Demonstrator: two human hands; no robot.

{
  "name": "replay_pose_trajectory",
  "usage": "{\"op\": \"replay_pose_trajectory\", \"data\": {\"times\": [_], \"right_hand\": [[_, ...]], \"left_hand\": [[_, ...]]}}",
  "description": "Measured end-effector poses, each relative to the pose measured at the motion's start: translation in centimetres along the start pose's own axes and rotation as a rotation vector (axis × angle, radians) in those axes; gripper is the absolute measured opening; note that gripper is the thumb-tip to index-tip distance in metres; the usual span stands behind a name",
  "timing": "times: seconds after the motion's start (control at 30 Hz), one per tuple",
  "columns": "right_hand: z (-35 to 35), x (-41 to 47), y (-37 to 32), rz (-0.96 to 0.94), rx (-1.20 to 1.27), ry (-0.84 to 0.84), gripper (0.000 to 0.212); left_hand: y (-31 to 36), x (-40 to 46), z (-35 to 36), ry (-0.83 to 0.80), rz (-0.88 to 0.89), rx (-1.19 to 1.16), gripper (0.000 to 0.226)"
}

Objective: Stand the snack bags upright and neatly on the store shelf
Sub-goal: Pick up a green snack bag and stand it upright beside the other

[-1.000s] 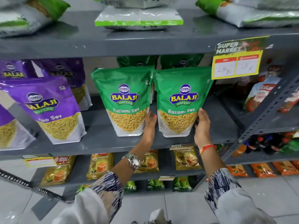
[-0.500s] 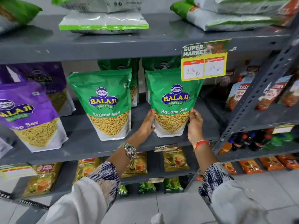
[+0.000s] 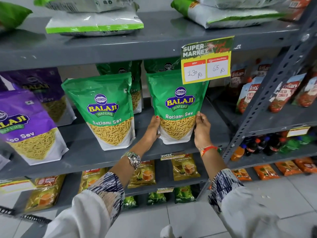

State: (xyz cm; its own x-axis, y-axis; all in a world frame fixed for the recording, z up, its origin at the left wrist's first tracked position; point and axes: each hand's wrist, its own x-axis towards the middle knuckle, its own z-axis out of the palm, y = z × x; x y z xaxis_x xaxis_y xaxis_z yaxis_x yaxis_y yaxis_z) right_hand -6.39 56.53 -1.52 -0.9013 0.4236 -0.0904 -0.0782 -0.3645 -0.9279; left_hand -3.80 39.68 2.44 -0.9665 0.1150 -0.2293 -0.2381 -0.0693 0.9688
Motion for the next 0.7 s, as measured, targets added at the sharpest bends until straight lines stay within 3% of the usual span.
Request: {"op": "replay_pose_trajectory", "data": {"times": [0.27, 0.43, 0.5, 0.57, 0.7], "right_hand": [[0.4, -0.3, -0.1, -0.018, 0.022, 0.021, 0.017], [1.0, -3.4, 0.2, -0.161, 0.050, 0.285, 0.018], [1.4, -5.8, 1.3, -0.259, 0.009, 0.356, 0.014], [2.5, -8.8, 3.0, -0.297, -0.029, 0.284, 0.012], [5.7, -13.8, 6.3, -0.259, -0.170, -0.054, 0.013]], "left_hand": [[0.0, -0.1, -0.1, -0.022, 0.020, 0.017, 0.045], [-1.6, -0.2, -0.9, 0.081, 0.103, 0.097, 0.045], [-3.2, -1.3, -2.2, 0.165, 0.153, 0.110, 0.037], [-4.8, -2.8, -4.2, 0.293, 0.242, 0.072, 0.021], [-5.7, -5.6, -9.2, 0.850, 0.419, 0.111, 0.024]]}}
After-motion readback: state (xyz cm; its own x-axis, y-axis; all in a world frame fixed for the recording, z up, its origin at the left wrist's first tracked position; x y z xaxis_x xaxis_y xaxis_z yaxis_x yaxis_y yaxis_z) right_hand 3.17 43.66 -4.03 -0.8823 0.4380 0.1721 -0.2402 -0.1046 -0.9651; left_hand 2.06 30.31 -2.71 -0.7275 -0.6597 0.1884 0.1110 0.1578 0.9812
